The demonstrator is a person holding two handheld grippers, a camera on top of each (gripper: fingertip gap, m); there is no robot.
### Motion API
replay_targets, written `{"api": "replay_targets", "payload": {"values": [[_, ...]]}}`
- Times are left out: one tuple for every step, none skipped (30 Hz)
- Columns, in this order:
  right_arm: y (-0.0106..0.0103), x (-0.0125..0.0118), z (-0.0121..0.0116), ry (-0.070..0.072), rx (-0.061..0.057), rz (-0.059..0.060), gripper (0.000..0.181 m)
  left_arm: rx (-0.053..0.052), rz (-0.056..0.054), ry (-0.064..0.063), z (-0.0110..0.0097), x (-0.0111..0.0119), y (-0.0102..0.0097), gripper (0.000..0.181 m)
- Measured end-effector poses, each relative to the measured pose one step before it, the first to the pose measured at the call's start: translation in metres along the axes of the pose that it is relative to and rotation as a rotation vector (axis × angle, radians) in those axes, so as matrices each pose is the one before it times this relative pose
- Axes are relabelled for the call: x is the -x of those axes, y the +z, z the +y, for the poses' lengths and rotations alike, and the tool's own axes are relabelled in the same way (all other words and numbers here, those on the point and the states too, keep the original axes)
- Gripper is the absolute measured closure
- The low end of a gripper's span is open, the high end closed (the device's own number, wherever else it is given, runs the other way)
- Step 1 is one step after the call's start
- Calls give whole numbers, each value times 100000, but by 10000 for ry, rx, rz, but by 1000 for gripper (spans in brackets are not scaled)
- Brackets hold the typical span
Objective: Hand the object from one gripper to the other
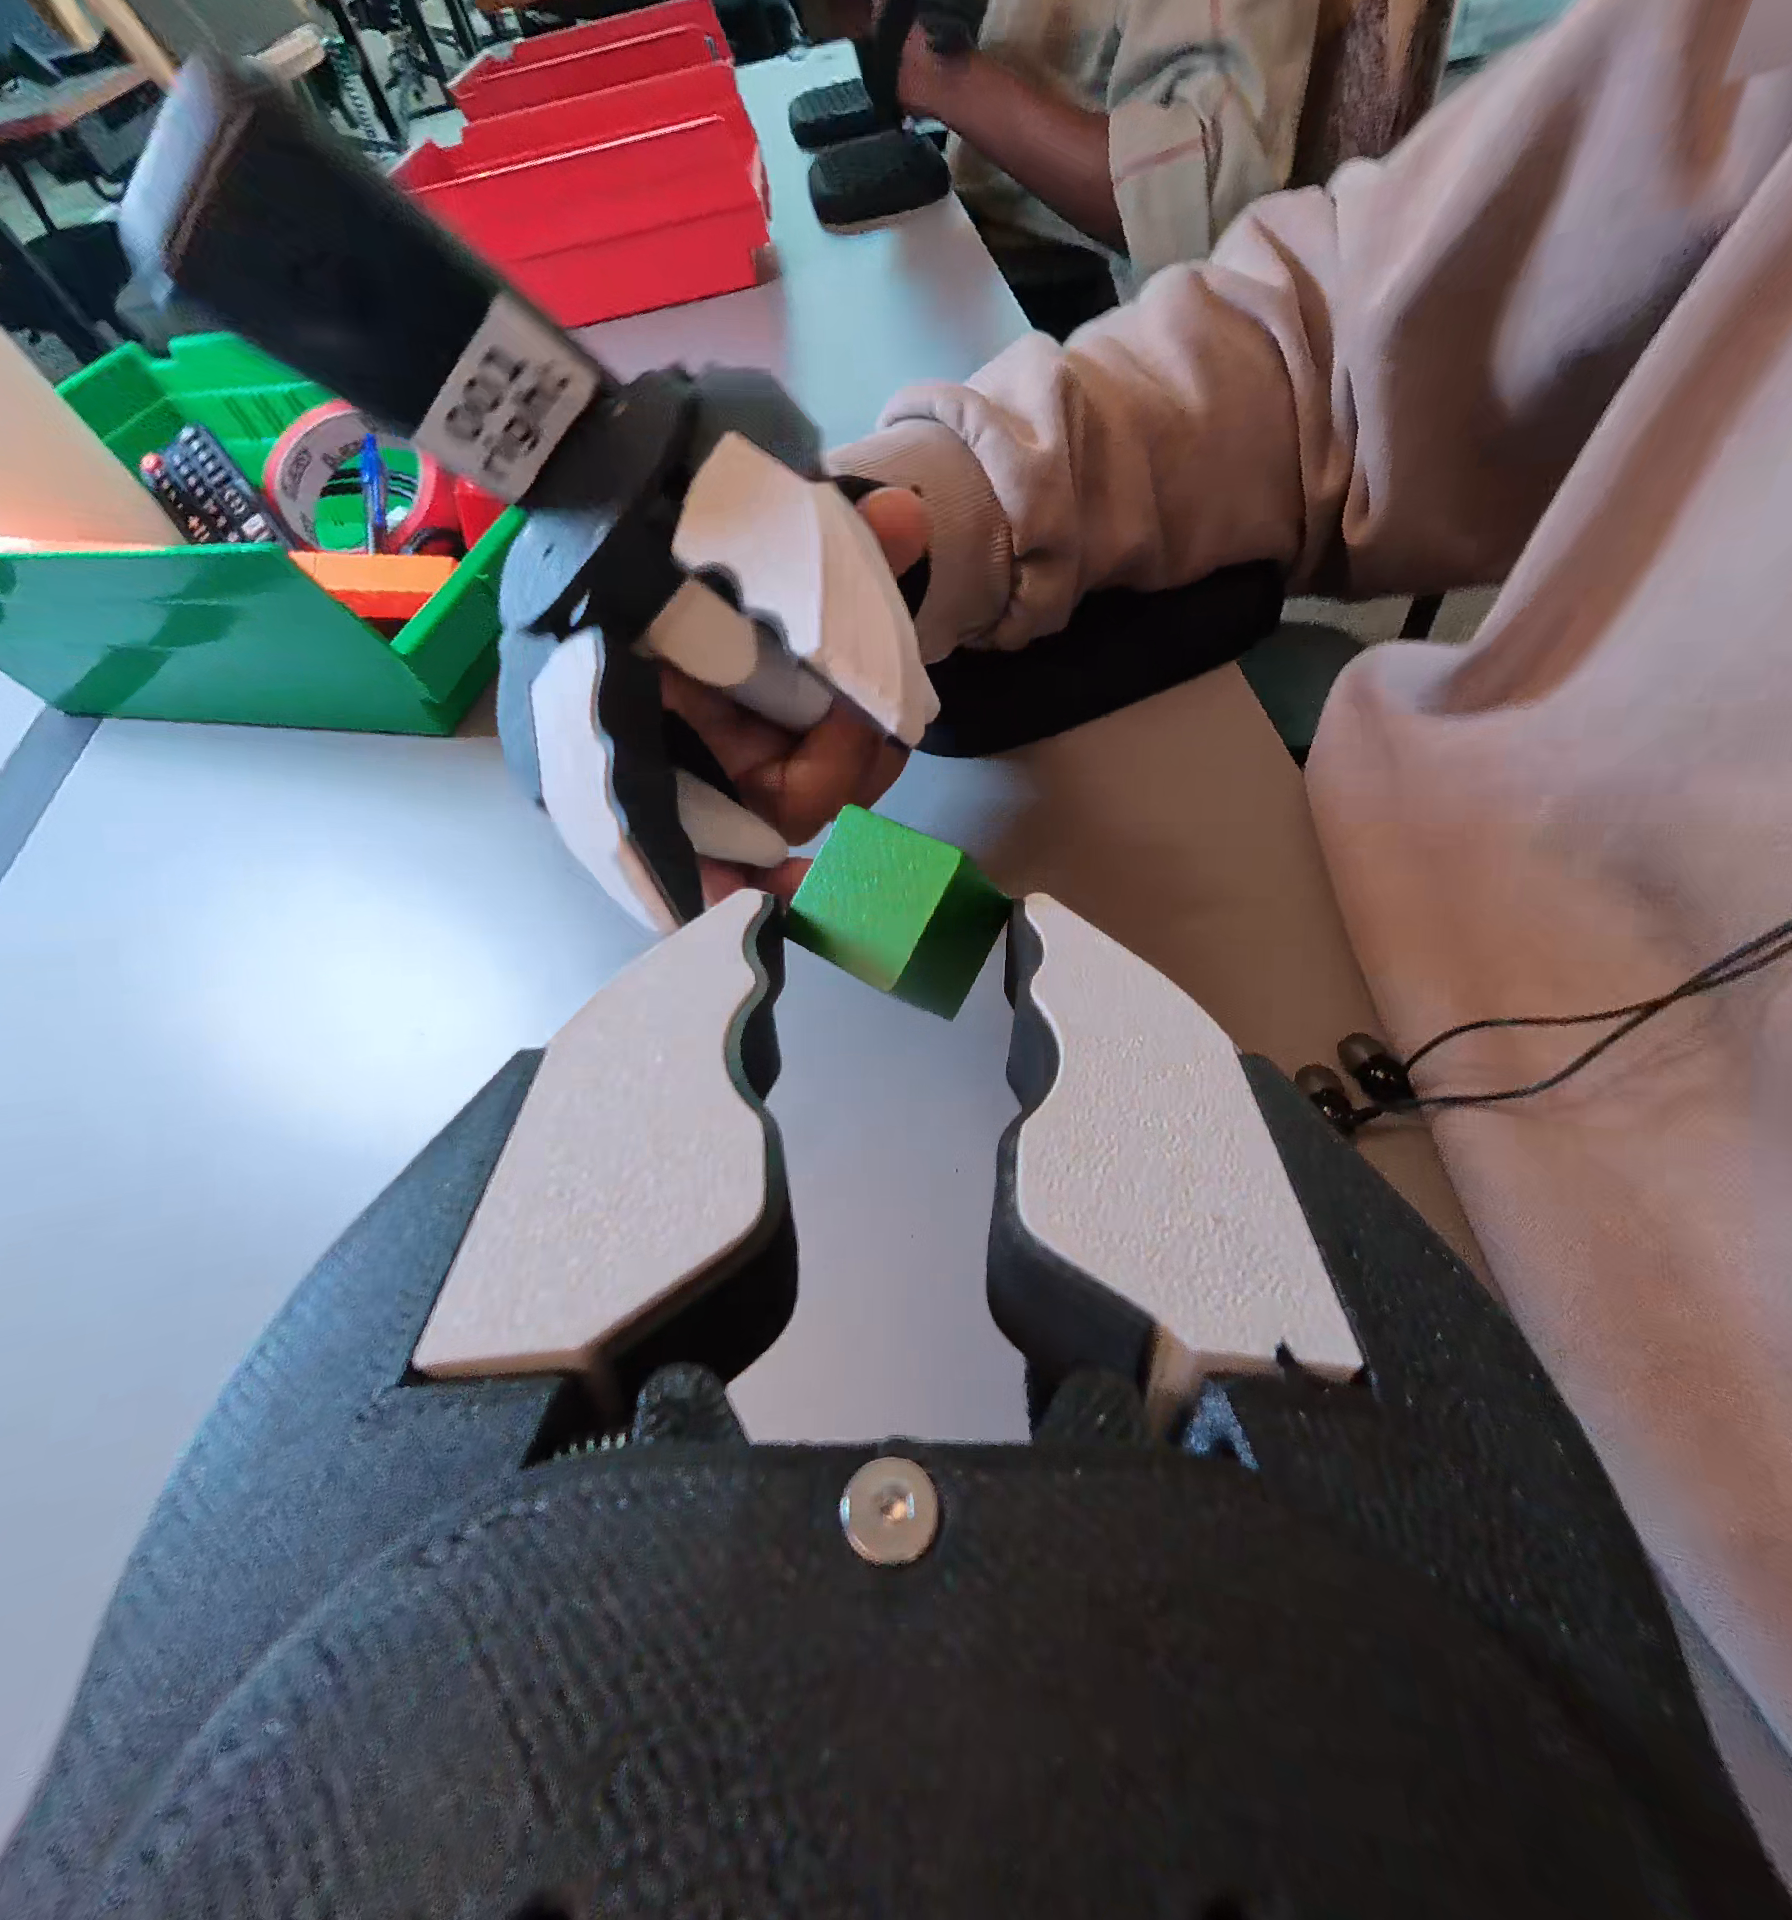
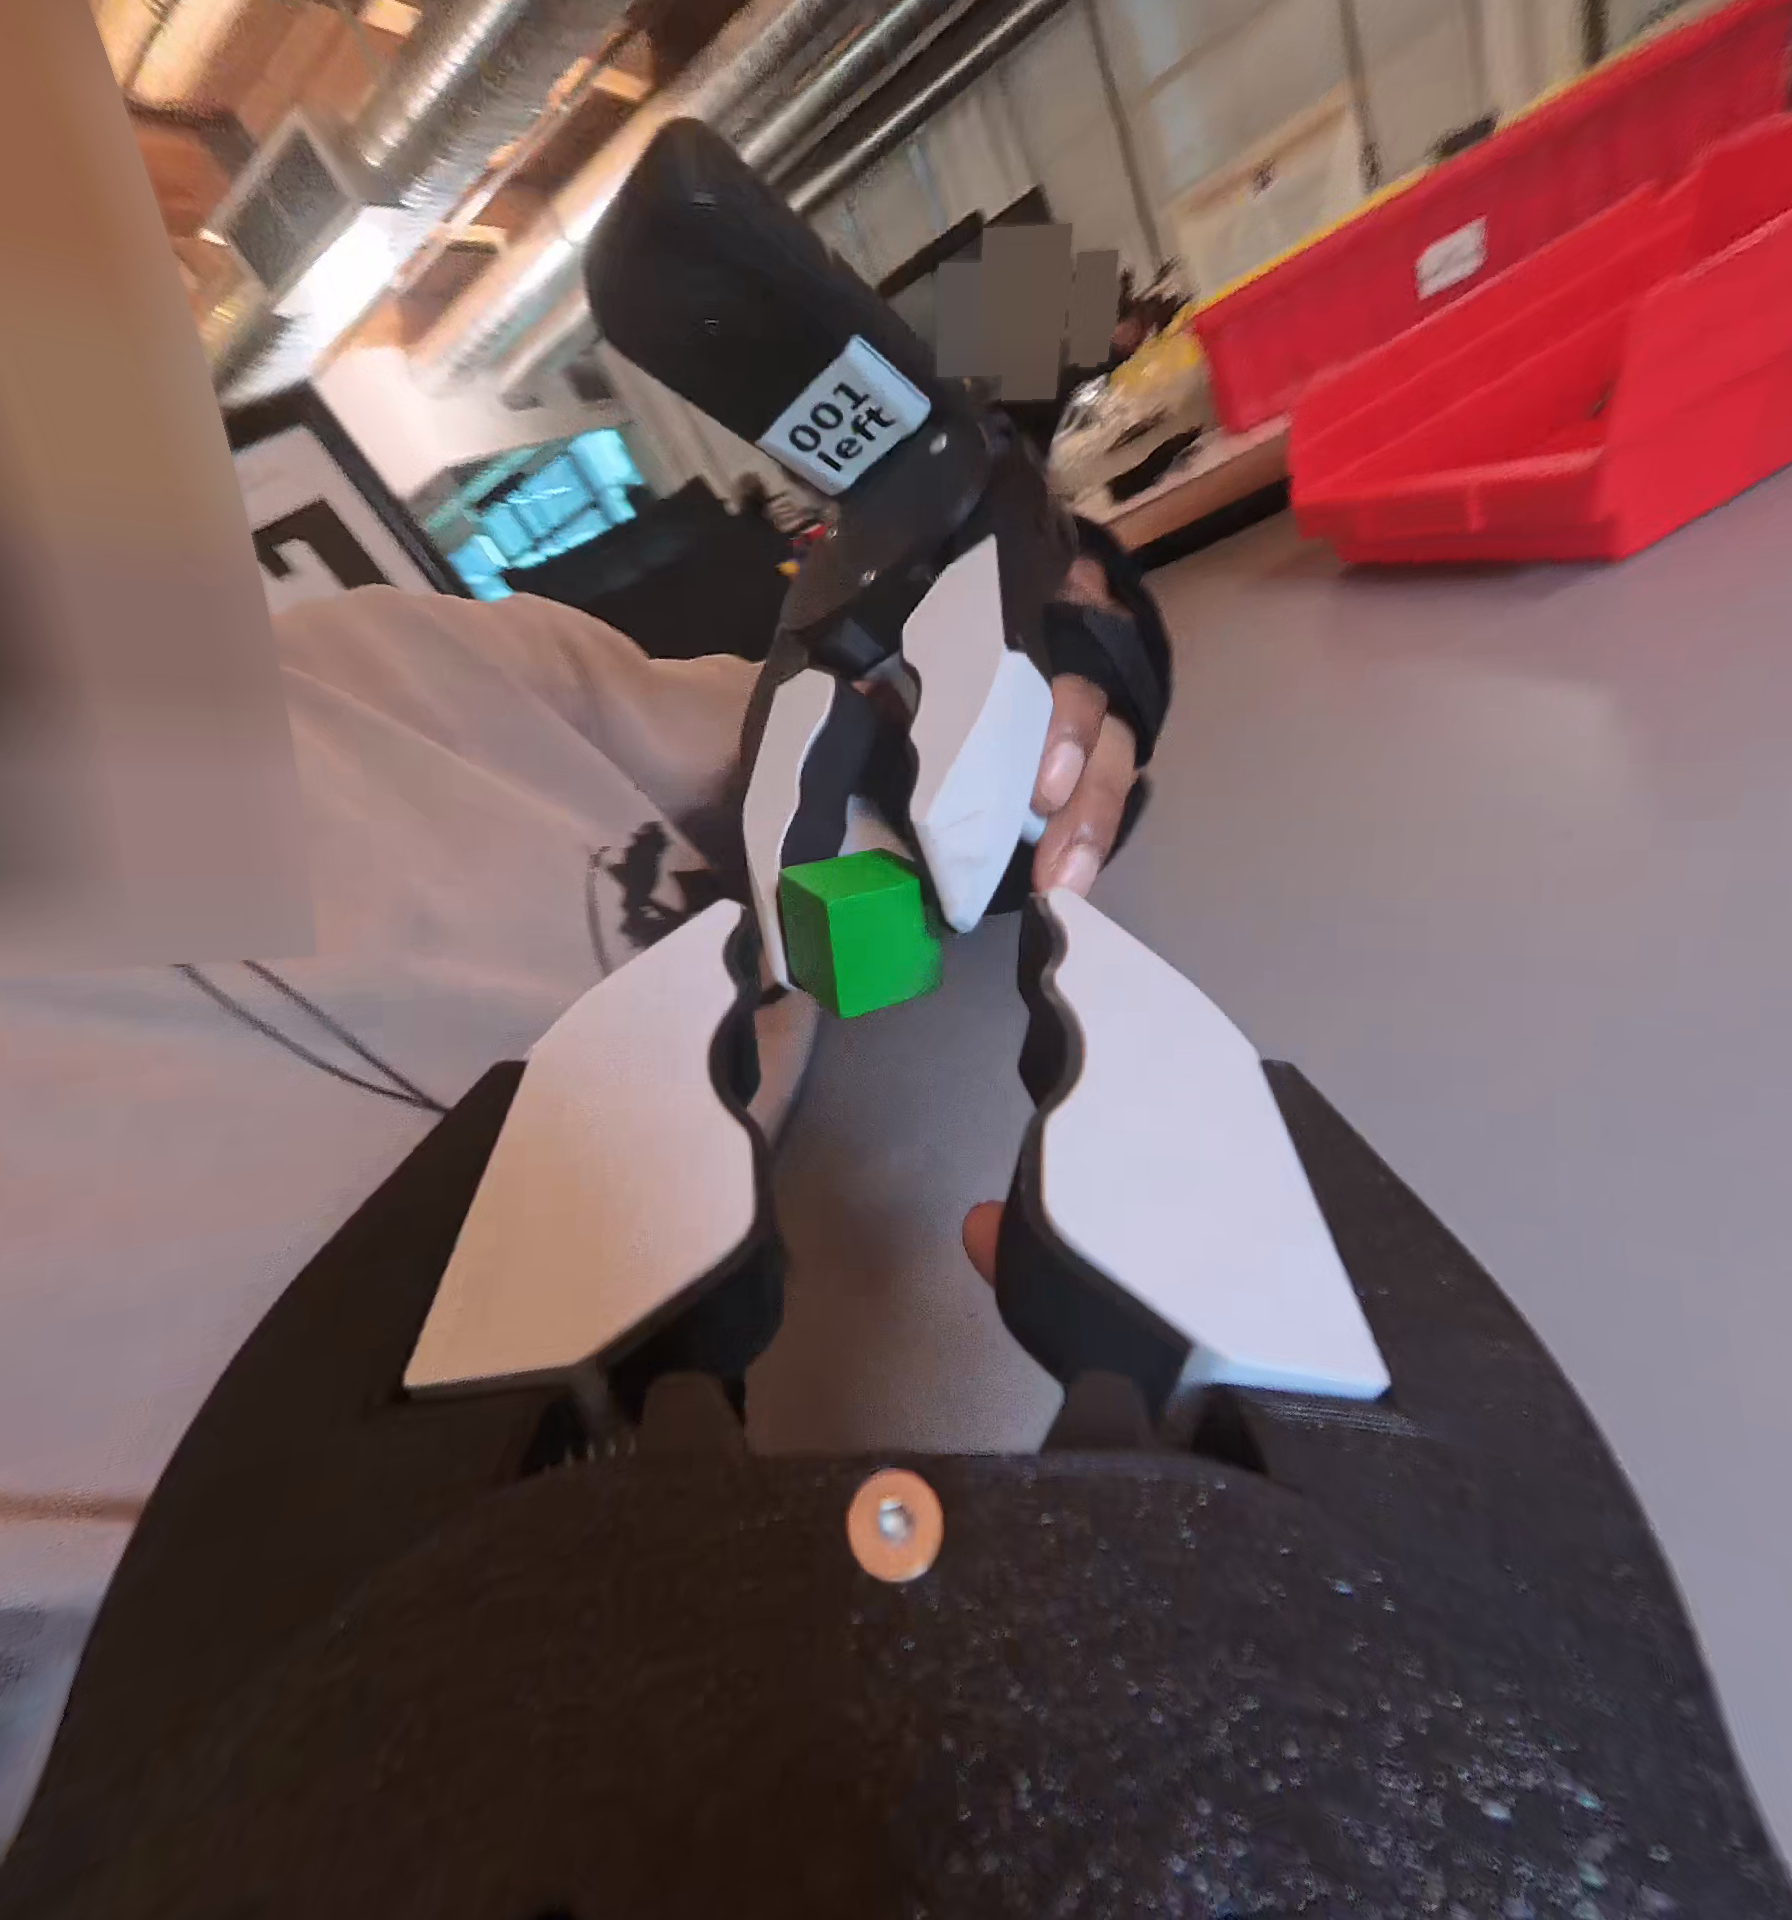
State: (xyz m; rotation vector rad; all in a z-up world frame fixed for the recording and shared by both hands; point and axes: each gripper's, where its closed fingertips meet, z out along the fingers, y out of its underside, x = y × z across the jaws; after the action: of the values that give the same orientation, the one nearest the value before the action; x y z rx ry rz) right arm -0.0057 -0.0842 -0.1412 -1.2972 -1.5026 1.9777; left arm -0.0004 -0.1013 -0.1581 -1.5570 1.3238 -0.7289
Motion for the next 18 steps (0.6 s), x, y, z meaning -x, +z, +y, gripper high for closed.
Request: {"api": "replay_targets", "payload": {"values": [[-309,-276,-511,-814,-168,613,133,-173,11,-546,-41,510,-198,140],[-246,-356,-402,-886,-76,689,133,-217,17,-665,-91,603,-226,140],[-168,-320,-238,-837,31,634,133,-273,-24,-735,-117,743,-250,140],[-53,-263,-79,-699,121,528,133,-309,-73,-755,-149,864,-271,140],[26,-336,-35,-620,138,539,133,-333,-131,-789,-145,975,-264,140],[87,-383,-3,-672,108,578,132,-328,-100,-901,-152,956,-238,140],[106,-420,47,-778,112,629,132,-328,71,-1033,-193,743,-187,140],[133,-481,153,-871,168,685,132,-398,197,-1076,-307,549,-176,140],[153,-462,244,-923,238,682,132,-478,246,-1008,-408,419,-178,140],[162,-356,256,-902,242,613,132,-462,261,-925,-396,326,-150,140],[190,-259,183,-770,221,538,132,-413,272,-845,-353,235,-98,140],[225,-173,159,-615,216,453,132,-386,302,-742,-325,93,-61,140],[251,-53,87,-455,178,356,132,-360,256,-614,-276,61,-10,141],[278,40,29,-290,145,255,132,-348,180,-461,-236,57,34,141],[296,-81,-49,-140,101,314,132,-363,138,-316,-232,22,30,141],[310,-135,-118,-46,66,312,132,-322,129,-231,-164,-58,54,141],[335,-4,-102,-1,81,186,132,-193,94,-189,-20,-60,102,141],[330,40,-85,15,74,123,132,-98,77,-109,92,-91,129,141]]}}
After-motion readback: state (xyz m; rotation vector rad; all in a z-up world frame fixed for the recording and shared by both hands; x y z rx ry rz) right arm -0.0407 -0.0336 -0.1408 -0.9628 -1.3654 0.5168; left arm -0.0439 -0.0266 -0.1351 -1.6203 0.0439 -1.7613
